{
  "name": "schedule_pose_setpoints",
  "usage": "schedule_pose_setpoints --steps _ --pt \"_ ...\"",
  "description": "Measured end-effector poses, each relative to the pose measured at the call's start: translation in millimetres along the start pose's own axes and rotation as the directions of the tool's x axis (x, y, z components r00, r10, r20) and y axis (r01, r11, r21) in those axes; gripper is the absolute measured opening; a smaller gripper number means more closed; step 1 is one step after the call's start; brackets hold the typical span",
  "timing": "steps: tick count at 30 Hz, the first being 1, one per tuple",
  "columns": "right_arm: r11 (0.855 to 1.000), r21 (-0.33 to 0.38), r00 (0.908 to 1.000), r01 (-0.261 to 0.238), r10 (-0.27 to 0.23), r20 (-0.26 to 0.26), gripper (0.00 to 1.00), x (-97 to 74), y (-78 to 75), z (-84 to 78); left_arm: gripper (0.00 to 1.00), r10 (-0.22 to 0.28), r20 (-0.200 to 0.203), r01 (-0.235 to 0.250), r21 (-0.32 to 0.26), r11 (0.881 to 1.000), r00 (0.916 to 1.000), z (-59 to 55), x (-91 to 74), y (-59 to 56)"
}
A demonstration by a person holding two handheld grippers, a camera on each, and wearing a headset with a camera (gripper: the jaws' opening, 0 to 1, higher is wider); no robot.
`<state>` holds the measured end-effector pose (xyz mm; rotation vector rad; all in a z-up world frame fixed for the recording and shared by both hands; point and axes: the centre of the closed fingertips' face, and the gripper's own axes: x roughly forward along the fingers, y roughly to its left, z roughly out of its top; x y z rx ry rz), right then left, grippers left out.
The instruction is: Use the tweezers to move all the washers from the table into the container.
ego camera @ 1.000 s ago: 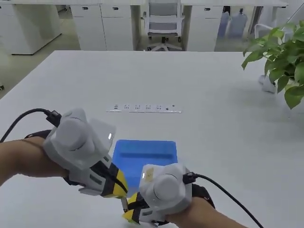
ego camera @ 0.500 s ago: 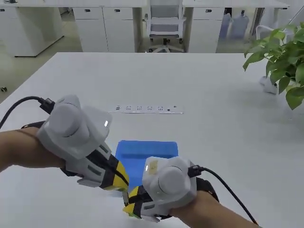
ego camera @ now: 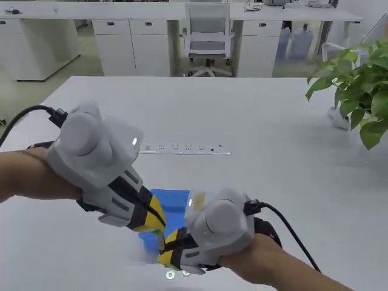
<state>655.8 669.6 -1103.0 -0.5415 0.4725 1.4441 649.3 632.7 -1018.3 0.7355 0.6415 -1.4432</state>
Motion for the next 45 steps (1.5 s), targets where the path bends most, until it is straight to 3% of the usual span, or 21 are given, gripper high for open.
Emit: schedule_pose_setpoints --steps 12,20,30,45 --pt "0.999 0.004 0.9989 0.043 -0.043 0.016 0.09 -12.5 -30.0 6.6 0.05 0.023 0.013 -0.023 0.033 0.999 0.9997 12.9 -5.8 25.4" --pt "0.998 0.004 0.9975 0.067 -0.067 0.022 0.1 -14.2 -48.7 3.3 0.05 0.04 0.01 -0.041 0.045 0.998 0.9991 13.6 -2.5 42.5" --pt "0.996 0.03 0.9962 0.084 -0.084 0.022 0.1 -10.2 -70.5 -7.4 0.05 0.062 0.007 -0.062 0.037 0.997 0.9981 6.8 7.8 63.1" --pt "0.996 0.053 0.9976 0.07 -0.07 0.0 0.1 10.4 -85.2 -30.2 0.05 0.06 -0.007 -0.059 0.011 0.998 0.9982 -15.2 27.7 79.5"
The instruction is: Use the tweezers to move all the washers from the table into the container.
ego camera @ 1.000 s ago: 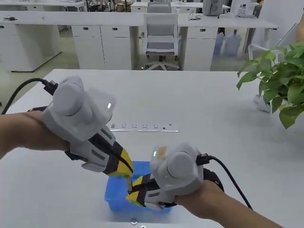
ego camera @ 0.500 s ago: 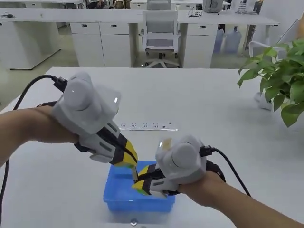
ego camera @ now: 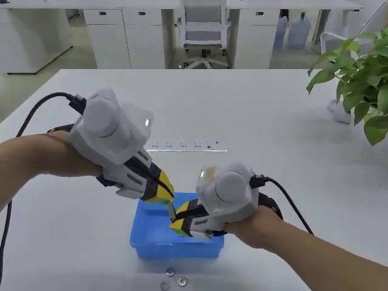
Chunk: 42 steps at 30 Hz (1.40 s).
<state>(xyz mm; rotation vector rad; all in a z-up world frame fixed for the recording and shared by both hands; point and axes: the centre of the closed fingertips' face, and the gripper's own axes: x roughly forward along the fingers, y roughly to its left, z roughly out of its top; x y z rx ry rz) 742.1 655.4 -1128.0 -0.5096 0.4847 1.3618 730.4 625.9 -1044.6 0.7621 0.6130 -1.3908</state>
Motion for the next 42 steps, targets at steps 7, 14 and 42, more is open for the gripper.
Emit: schedule_pose_setpoints --steps 7,14,42 --pt "1.0 0.011 0.9999 -0.013 0.013 -0.009 0.1 7.7 -1.7 -7.2 0.05 -0.017 -0.005 0.016 -0.009 1.0 0.9998 -5.9 8.5 3.2" --pt "1.0 0.021 0.9997 -0.021 0.022 -0.008 0.1 16.0 -2.1 -10.5 0.05 -0.026 -0.016 0.026 -0.015 1.0 0.9995 -12.7 12.4 5.6" --pt "1.0 0.005 0.9997 -0.017 0.017 -0.017 0.11 13.9 1.1 -5.7 0.05 -0.03 -0.024 0.029 -0.009 1.0 0.9993 -12.4 5.8 0.5"
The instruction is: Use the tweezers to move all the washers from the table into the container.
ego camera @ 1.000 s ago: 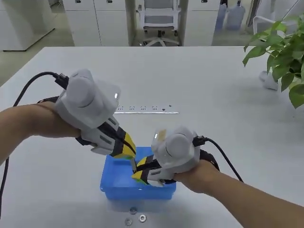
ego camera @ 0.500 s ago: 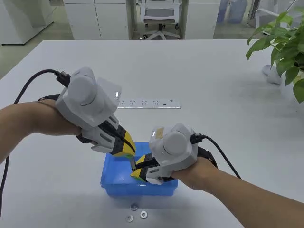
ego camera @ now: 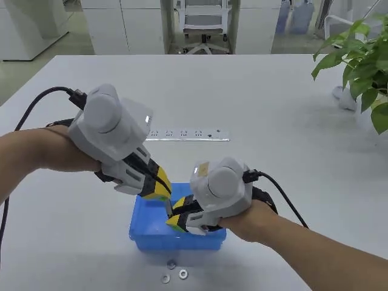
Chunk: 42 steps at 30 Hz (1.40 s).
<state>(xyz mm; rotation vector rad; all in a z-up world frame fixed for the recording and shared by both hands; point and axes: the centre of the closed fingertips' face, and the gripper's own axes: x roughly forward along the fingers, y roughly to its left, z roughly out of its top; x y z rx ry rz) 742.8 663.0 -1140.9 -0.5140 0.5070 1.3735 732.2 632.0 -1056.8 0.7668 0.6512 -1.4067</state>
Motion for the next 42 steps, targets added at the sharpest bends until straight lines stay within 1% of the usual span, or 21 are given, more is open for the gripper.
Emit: schedule_pose_setpoints --steps 15,25,33,42 --pt "0.999 -0.03 0.9998 0.02 -0.02 0.008 0.11 -17.7 7.3 14.0 0.05 0.017 0.011 -0.017 0.014 1.0 0.9998 15.7 -15.4 -9.3" --pt "0.998 -0.047 0.9993 0.036 -0.035 0.012 0.11 -28.4 18.0 21.7 0.05 0.025 0.014 -0.025 0.026 0.999 0.9996 25.2 -24.2 -19.9" --pt "0.998 -0.056 0.9991 0.038 -0.037 0.018 0.11 -32.0 34.4 25.2 0.05 0.023 0.012 -0.023 0.031 0.999 0.9997 29.2 -27.4 -34.3" --pt "0.998 -0.054 0.9992 0.036 -0.035 0.019 0.11 -31.6 49.3 22.4 0.05 0.009 0.0 -0.009 0.038 0.999 1.0 28.1 -24.8 -50.4"
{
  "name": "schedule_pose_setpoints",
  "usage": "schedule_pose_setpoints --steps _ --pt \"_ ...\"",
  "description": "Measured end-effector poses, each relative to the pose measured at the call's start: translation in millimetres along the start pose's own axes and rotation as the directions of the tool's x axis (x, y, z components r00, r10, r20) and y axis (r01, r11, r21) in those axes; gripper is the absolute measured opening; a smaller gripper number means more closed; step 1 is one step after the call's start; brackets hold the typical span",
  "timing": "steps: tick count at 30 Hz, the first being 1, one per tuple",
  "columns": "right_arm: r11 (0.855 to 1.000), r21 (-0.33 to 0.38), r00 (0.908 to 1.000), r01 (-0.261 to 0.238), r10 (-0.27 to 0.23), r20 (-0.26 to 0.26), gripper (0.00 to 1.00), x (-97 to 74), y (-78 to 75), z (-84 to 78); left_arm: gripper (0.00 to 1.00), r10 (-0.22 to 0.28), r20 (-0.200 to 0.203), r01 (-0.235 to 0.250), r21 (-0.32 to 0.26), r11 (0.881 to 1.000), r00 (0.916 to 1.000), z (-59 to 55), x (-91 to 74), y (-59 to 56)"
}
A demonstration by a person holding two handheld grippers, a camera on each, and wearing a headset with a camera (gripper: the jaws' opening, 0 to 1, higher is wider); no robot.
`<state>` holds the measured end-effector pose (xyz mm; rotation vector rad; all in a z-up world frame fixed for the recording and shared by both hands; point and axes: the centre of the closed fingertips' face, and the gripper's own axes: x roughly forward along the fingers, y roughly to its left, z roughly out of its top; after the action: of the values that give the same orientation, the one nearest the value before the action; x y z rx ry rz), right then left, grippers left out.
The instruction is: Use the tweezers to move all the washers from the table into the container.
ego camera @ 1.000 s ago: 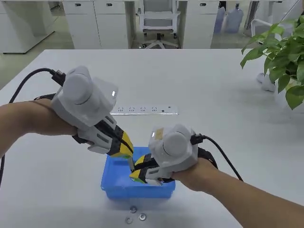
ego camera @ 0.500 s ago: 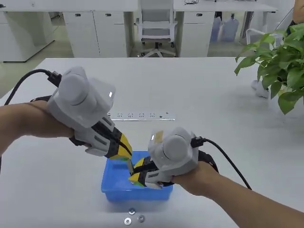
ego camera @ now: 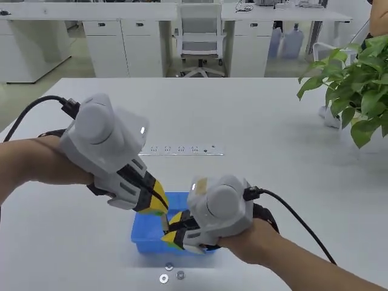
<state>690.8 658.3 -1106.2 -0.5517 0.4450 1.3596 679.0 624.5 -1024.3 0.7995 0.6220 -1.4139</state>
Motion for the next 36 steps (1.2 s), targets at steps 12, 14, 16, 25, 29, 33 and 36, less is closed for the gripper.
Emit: schedule_pose_setpoints --steps 12,14,16,25,29,33,36 --pt "1.0 0.007 0.9998 -0.02 0.02 -0.006 0.11 6.6 25.1 -9.5 0.05 -0.026 -0.013 0.026 -0.016 1.0 0.9996 -10.8 7.2 -21.7" --pt "1.0 0.008 0.9997 -0.021 0.021 -0.008 0.11 8.4 28.4 -11.0 0.05 -0.029 -0.014 0.029 -0.02 0.999 0.9995 -12.5 8.9 -25.2" --pt "1.0 0.008 0.9997 -0.024 0.024 -0.009 0.11 10.6 31.5 -13.1 0.05 -0.032 -0.016 0.032 -0.024 0.999 0.9994 -14.5 11.0 -28.5" --pt "0.999 0.013 0.9993 -0.034 0.034 -0.018 0.11 20.0 42.1 -24.7 0.05 -0.054 -0.024 0.053 -0.036 0.998 0.9983 -24.2 22.2 -39.4" --pt "0.999 0.017 0.999 -0.04 0.04 -0.021 0.11 23.4 45.1 -28.1 0.05 -0.063 -0.027 0.062 -0.041 0.997 0.9977 -27.4 25.6 -41.3" --pt "0.999 0.027 0.9988 -0.043 0.043 -0.024 0.11 26.4 46.3 -32.8 0.05 -0.067 -0.025 0.065 -0.055 0.996 0.9974 -31.4 28.8 -42.6" --pt "0.998 0.034 0.9986 -0.046 0.047 -0.025 0.12 28.6 46.8 -35.8 0.05 -0.069 -0.024 0.067 -0.062 0.996 0.9974 -33.9 31.2 -43.0"
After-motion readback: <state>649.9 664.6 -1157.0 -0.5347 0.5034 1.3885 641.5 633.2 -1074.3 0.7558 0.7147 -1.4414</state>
